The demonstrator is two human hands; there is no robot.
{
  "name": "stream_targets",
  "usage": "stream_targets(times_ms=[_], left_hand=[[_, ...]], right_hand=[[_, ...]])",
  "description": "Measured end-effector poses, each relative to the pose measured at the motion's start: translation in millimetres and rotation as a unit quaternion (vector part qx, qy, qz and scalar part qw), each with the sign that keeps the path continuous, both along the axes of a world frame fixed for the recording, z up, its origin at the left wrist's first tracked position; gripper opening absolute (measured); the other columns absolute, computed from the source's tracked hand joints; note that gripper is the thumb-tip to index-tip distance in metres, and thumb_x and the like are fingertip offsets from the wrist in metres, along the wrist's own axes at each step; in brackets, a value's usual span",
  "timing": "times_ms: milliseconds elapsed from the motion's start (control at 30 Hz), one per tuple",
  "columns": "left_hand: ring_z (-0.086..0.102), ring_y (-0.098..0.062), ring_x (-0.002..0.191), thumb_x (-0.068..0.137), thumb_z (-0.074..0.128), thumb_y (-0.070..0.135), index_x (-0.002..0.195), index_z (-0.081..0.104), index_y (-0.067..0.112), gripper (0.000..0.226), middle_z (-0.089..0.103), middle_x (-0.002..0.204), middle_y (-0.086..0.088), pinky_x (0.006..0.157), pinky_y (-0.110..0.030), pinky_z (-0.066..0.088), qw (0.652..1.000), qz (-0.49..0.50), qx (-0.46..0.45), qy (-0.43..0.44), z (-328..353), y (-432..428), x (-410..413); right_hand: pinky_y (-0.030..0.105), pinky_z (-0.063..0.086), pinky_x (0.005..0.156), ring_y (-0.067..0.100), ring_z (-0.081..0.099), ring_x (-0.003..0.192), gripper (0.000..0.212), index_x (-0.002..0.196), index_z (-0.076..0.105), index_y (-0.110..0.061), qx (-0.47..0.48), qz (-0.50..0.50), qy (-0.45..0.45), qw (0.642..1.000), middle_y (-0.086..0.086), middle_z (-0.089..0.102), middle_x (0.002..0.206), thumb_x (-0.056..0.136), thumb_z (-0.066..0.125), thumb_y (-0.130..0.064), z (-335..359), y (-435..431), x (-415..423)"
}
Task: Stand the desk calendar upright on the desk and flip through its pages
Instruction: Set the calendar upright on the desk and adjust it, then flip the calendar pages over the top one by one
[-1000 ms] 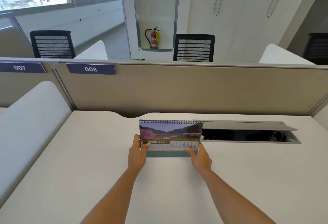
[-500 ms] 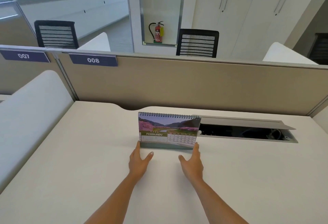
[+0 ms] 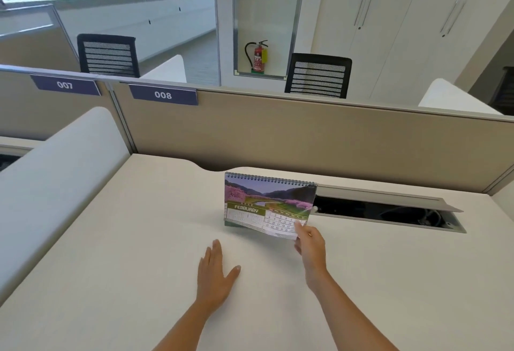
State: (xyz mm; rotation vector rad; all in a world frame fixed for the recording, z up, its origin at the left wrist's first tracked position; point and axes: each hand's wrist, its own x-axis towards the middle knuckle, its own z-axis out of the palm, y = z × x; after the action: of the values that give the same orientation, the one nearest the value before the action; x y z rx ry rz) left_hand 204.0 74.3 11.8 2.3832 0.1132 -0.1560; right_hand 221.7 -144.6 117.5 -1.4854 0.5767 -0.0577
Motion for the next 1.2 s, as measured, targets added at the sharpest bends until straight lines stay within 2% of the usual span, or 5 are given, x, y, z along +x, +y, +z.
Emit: stream_targets(times_ms=[333,533,733,1000,1200], left_hand=[[-0.019,-0.007,0.144,0.096,0.013,0.057,0.150,-0.012,0.030,0.065,-0.012,0.159,0.016,0.112,-0.028,-0.025,0.979,-0.054,0.187,-0.062,-17,13,-55],[-0.019,-0.006,0.145,0.097,0.013,0.056,0.151,-0.011,0.031,0.064,-0.013,0.159,0.018,0.114,-0.030,-0.022,0.979,-0.053,0.189,-0.051,-10,13,-56],[-0.017,-0.006,0.146,0.097,0.016,0.055,0.151,-0.009,0.032,0.064,-0.010,0.160,0.018,0.116,-0.032,-0.018,0.981,-0.051,0.179,-0.050,-10,12,-57],[-0.013,-0.006,0.147,0.098,0.020,0.052,0.153,-0.002,0.031,0.063,-0.005,0.160,0.017,0.117,-0.035,-0.014,0.983,-0.048,0.168,-0.058,-10,12,-56],[-0.011,-0.007,0.147,0.097,0.021,0.052,0.153,0.000,0.031,0.063,-0.002,0.161,0.015,0.118,-0.036,-0.011,0.983,-0.046,0.170,-0.059,-11,11,-55]], right_hand=[[0.041,0.043,0.083,0.031,0.065,0.114,0.081,0.119,0.064,-0.022,0.194,0.141,-0.131,0.962,0.004,0.070,0.122,0.089,0.008,-0.072,90,-9,19],[0.049,0.035,0.113,0.021,0.038,0.139,0.049,0.140,0.046,-0.034,-0.173,0.169,-0.120,0.963,-0.007,0.045,0.148,0.094,0.050,-0.052,109,-6,56],[0.060,0.006,0.115,0.030,0.003,0.150,0.066,0.146,0.030,-0.036,-0.526,0.237,0.050,0.815,-0.008,0.018,0.162,0.087,0.052,-0.059,86,-13,72],[0.057,0.016,0.115,0.024,0.023,0.147,0.082,0.152,0.018,-0.020,-0.407,-0.033,-0.038,0.912,0.003,0.020,0.161,0.087,0.065,-0.039,34,-9,46],[0.053,0.028,0.111,0.034,0.042,0.136,0.094,0.154,0.005,-0.019,-0.288,0.039,0.083,0.953,0.007,0.039,0.154,0.086,0.070,-0.029,-2,-9,42]])
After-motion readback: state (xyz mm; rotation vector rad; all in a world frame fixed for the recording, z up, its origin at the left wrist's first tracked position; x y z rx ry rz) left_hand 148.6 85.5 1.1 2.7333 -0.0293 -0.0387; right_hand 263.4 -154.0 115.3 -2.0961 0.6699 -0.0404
